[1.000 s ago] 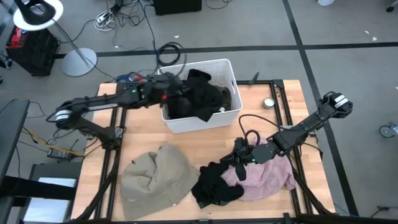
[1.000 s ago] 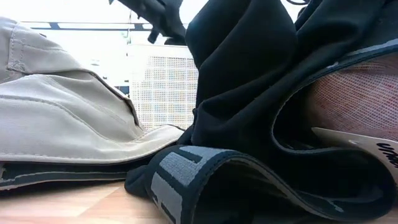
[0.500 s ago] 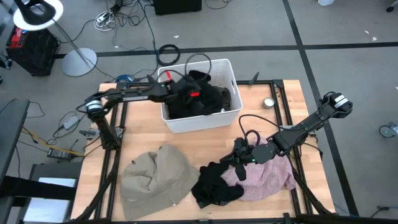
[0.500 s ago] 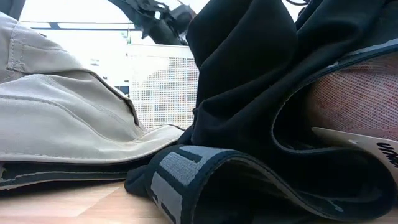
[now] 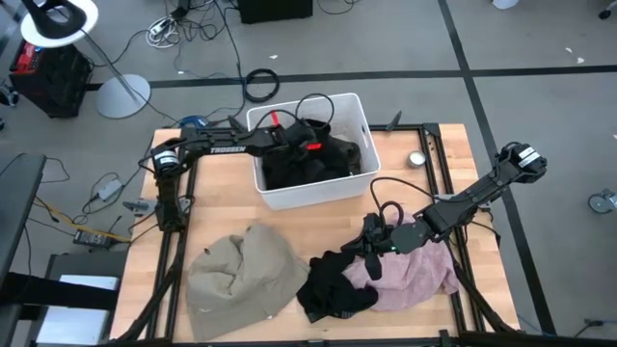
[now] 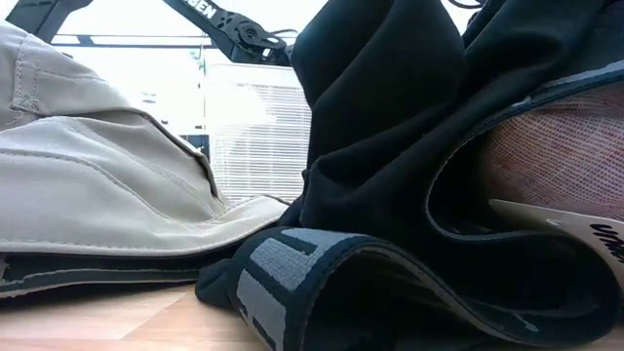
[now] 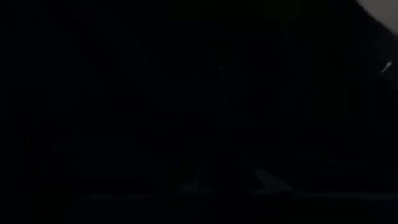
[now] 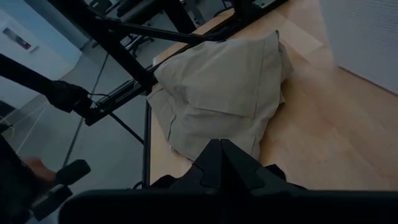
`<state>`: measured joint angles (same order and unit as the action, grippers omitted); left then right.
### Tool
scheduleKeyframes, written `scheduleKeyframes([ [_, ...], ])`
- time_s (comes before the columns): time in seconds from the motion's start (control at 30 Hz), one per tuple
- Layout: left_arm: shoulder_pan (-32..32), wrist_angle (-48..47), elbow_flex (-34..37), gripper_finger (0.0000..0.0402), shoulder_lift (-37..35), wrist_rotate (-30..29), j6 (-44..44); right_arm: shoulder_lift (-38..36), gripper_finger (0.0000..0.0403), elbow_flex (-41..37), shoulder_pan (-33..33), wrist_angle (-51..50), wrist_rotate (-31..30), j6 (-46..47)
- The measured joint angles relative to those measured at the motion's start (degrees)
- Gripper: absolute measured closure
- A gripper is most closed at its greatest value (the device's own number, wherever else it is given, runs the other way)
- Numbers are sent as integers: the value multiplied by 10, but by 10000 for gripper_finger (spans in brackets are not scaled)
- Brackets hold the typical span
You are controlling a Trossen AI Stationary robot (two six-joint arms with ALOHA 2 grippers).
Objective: Sort clothes
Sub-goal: Put the black shirt into the white laundry bin, then put the black boxer into the white laundry bin
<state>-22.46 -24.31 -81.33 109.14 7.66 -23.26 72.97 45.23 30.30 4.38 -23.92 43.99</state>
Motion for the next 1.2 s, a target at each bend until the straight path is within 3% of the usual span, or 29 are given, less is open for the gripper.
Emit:
scheduleKeyframes([
  [0.37, -20, 1, -1, 294, -6, 115, -58, 0, 403, 0, 1, 1, 0, -2],
  [0.47, -24, -30, -22, 284, -10, 146, -57, 0, 403, 0, 1, 1, 0, -6],
  [0.53, -23, -68, -43, 283, -18, 137, -43, 0, 403, 0, 1, 0, 0, -13],
  [0.8, 0, -181, -114, 288, -90, -7, 19, 0, 402, 0, 1, -2, 1, -32],
  [1.2, 69, -217, -115, 289, -240, -40, 22, 0, 401, 0, -12, -8, 1, -48],
])
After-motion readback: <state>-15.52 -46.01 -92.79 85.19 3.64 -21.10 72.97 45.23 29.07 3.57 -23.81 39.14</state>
